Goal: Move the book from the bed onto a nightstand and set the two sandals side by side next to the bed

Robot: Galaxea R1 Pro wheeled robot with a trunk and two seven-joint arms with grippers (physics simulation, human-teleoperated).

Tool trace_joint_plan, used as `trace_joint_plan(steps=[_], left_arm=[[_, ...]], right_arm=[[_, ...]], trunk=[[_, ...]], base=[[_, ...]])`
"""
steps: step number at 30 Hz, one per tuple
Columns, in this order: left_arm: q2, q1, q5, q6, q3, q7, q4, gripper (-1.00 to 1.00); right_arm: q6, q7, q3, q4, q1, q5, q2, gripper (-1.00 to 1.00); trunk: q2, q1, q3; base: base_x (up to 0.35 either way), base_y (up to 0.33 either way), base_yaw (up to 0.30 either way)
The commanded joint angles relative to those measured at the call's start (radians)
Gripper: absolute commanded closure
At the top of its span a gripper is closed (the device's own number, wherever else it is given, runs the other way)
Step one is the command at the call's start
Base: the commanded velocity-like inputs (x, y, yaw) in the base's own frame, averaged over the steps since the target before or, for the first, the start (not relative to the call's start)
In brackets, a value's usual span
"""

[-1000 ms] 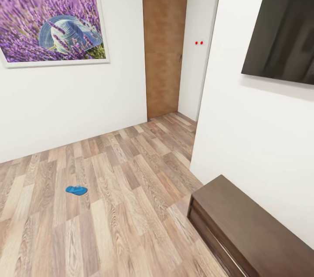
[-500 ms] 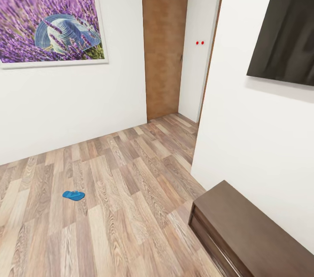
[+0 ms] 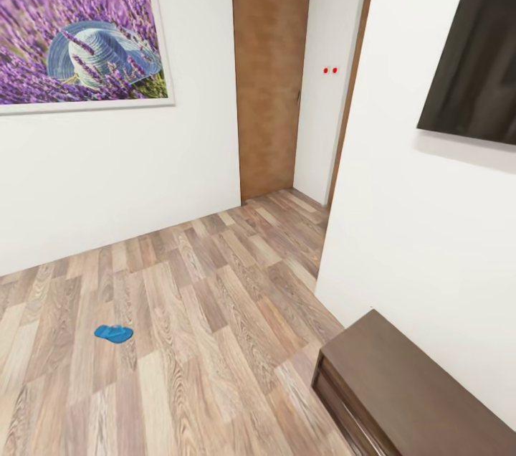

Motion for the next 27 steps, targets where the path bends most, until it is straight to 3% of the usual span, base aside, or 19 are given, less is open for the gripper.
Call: trace_joint_plan(steps=[1,18,27], left_arm=[[0.0,0.0,0.004,-0.002,0.0,0.0,0.0,-1.0],[-0.001,0.0,0.004,-0.003,0.0,0.0,0.0,-1.0],[0.0,0.0,0.004,-0.002,0.0,0.0,0.001,-1.0]], right_arm=[[-0.002,0.002,-0.001,0.0,0.0,-0.008,0.0,-1.0],[-0.002,0.002,-0.001,0.0,0.0,-0.008,0.0,-1.0],[-0.002,0.002,-0.001,0.0,-0.001,-0.008,0.0,-1.0]], trunk=[[0.0,0.0,-0.001],[0.0,0.0,-0.001],[0.0,0.0,-0.001]], base=[[0.174,-0.001,0.0],[0.041,0.0,0.132],[0.277,0.0,0.008]])
